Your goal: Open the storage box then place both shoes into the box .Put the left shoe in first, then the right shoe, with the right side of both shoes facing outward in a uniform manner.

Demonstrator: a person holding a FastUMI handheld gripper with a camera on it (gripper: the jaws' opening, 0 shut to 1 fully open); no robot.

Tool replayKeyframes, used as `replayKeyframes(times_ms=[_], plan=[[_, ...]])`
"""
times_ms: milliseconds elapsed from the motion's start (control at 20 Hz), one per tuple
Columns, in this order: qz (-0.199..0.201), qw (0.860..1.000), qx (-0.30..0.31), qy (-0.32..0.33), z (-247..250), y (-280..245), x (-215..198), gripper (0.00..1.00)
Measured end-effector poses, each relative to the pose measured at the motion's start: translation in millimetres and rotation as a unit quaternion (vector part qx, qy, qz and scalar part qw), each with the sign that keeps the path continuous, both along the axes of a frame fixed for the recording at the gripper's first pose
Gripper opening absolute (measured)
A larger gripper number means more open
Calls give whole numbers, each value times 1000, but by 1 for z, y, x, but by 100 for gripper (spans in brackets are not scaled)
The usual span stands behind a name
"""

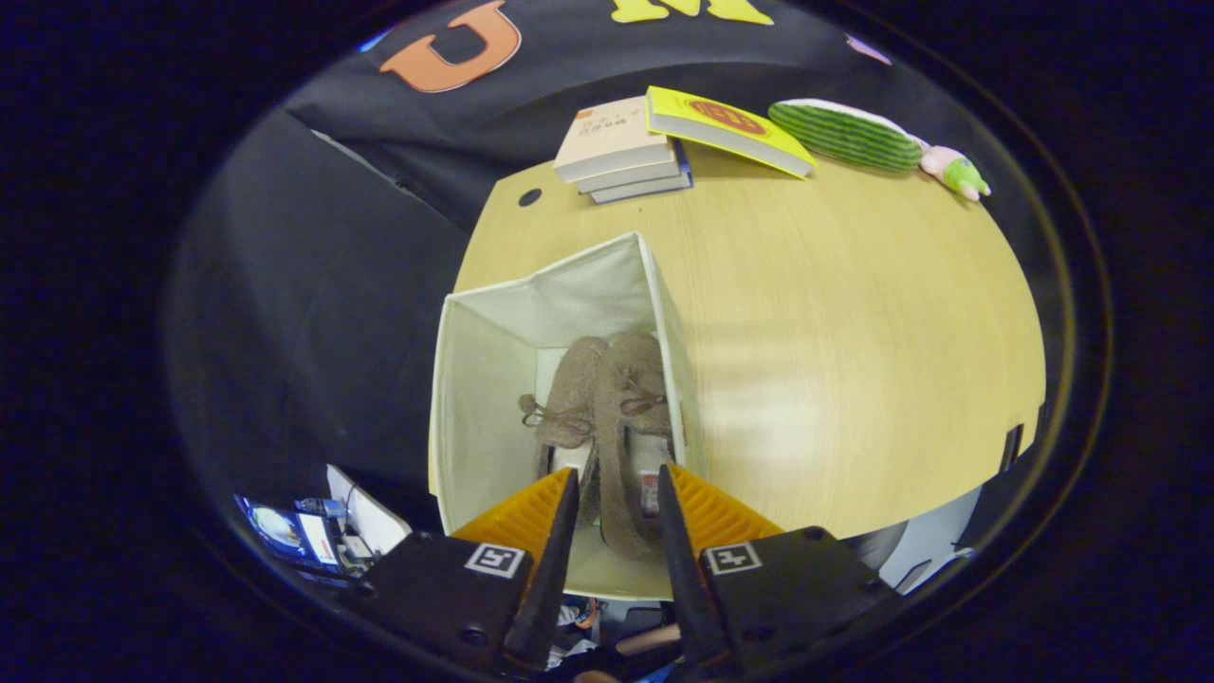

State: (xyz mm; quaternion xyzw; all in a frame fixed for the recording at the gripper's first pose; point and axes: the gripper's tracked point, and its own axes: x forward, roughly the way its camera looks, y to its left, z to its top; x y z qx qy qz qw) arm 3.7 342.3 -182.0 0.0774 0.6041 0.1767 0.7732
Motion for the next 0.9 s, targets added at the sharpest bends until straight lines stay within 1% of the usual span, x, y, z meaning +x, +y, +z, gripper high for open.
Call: replayKeyframes(times_ms=[100, 150, 200, 350, 450, 550, 700, 750, 800, 900], plan=[[6, 1000, 2, -14, 8, -1, 1, 80], [11, 1000, -1, -21, 10, -3, 3, 85], [14, 999, -5, -31, 13, -6, 5, 87], [23, 997, -15, -75, 29, -17, 13, 88], [30, 992, -23, -122, 48, -29, 21, 88], [34, 981, -33, -189, 69, -44, 34, 88], [26, 955, -57, -289, 101, -77, 50, 89], [20, 947, -57, -315, 113, -85, 49, 93], [15, 939, -54, -339, 126, -93, 47, 93], [-12, 920, -39, -390, 153, -115, 42, 93]])
